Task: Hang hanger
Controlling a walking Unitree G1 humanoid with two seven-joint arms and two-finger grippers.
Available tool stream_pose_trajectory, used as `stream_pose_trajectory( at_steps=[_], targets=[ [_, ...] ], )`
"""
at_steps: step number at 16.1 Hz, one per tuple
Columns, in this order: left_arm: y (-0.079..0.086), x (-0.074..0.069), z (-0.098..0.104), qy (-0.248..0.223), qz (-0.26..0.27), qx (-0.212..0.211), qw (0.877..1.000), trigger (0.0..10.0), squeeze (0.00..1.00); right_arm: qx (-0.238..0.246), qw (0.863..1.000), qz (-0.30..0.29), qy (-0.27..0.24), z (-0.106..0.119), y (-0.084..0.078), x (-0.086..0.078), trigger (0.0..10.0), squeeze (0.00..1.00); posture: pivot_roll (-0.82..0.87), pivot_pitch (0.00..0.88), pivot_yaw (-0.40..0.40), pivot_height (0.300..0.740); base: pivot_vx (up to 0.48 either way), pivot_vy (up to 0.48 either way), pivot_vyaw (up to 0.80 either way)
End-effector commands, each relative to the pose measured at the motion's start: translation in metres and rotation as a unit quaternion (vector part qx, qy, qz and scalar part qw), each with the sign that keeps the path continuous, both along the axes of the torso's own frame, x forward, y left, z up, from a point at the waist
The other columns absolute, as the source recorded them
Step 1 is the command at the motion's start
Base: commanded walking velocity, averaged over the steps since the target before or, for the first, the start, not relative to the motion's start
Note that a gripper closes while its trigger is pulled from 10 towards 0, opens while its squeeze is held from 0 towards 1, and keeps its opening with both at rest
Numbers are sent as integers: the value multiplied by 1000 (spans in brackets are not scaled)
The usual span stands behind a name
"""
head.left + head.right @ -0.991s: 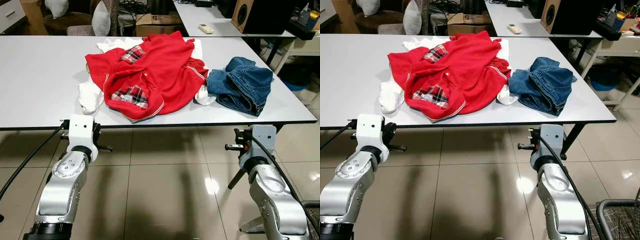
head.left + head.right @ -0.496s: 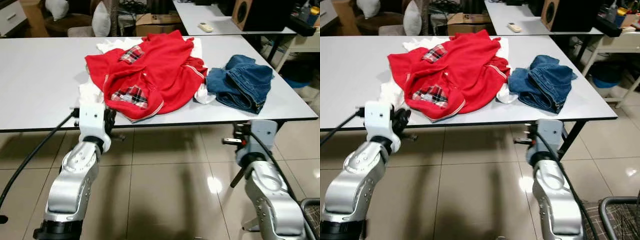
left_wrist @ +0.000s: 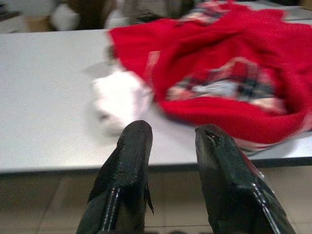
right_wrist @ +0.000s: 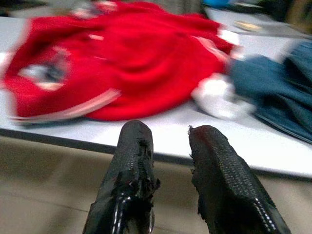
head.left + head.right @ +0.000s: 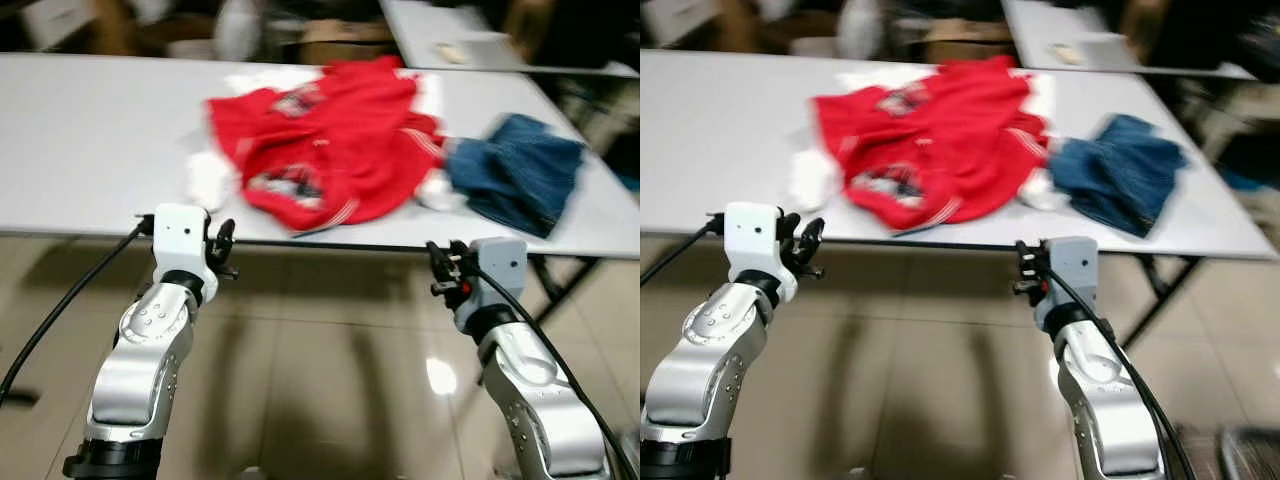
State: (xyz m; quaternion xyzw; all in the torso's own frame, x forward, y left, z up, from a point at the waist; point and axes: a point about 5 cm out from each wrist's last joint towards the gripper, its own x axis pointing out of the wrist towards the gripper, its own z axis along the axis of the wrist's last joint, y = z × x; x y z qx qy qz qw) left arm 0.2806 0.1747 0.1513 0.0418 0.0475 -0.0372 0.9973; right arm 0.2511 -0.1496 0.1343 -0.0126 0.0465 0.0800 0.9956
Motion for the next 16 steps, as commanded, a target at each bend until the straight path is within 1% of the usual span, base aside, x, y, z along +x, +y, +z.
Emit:
stream_pose_trajectory(
  at_steps=[1, 3, 4, 6, 7, 8, 9, 11, 12, 14, 16],
  targets=[
    [3, 2, 7, -15, 11, 7, 1000, 10000, 1000, 19, 1000, 11, -4, 2, -1, 1, 10000, 1000, -51, 0, 16, 740, 0, 0, 800],
    [4, 2, 8, -15, 13, 13, 1000, 10000, 1000, 37, 999, 11, -9, 5, -4, 3, 10000, 1000, -43, 0, 12, 740, 0, 0, 800],
    [4, 0, 9, -21, 19, 4, 1000, 10000, 1000, 54, 998, 10, -16, 7, -5, 4, 10000, 1000, -32, 0, 8, 740, 0, 0, 800],
    [4, -2, 12, -36, 16, 6, 999, 10000, 1000, 67, 998, -4, -7, 4, -6, 5, 10000, 1000, -25, 0, 10, 740, 0, 0, 800],
    [2, -2, 12, -34, 3, 8, 999, 10000, 1000, 54, 999, -5, -3, 0, -6, 5, 10000, 1000, -23, 0, 11, 740, 0, 0, 800],
    [-2, -2, 13, -37, -10, 13, 999, 10000, 1000, 29, 999, -11, -9, -2, -8, 4, 10000, 1000, -21, 0, 13, 740, 0, 0, 800],
    [-3, -3, 14, -40, -13, 16, 999, 10000, 1000, 19, 1000, -13, -13, -3, -9, 4, 10000, 1000, -22, 0, 14, 740, 0, 0, 800],
    [-4, 0, 13, -41, -8, 16, 999, 10000, 1000, -11, 998, -5, -56, 2, -12, 3, 10000, 1000, -33, 0, 30, 740, 0, 0, 800],
    [-5, 1, 13, -42, -7, 20, 999, 10000, 1000, 4, 999, 4, -45, 0, -12, 3, 10000, 1000, -37, 0, 33, 740, 0, 0, 800],
    [-7, 3, 12, -40, -8, 19, 999, 10000, 1000, 7, 999, -15, -46, -3, -15, 3, 10000, 1000, -41, 0, 36, 740, 0, 0, 800],
    [-8, 4, 11, -37, -6, 19, 999, 10000, 1000, 51, 998, -35, -28, -4, -15, 4, 10000, 1000, -43, 0, 33, 740, 0, 0, 800]
  ],
)
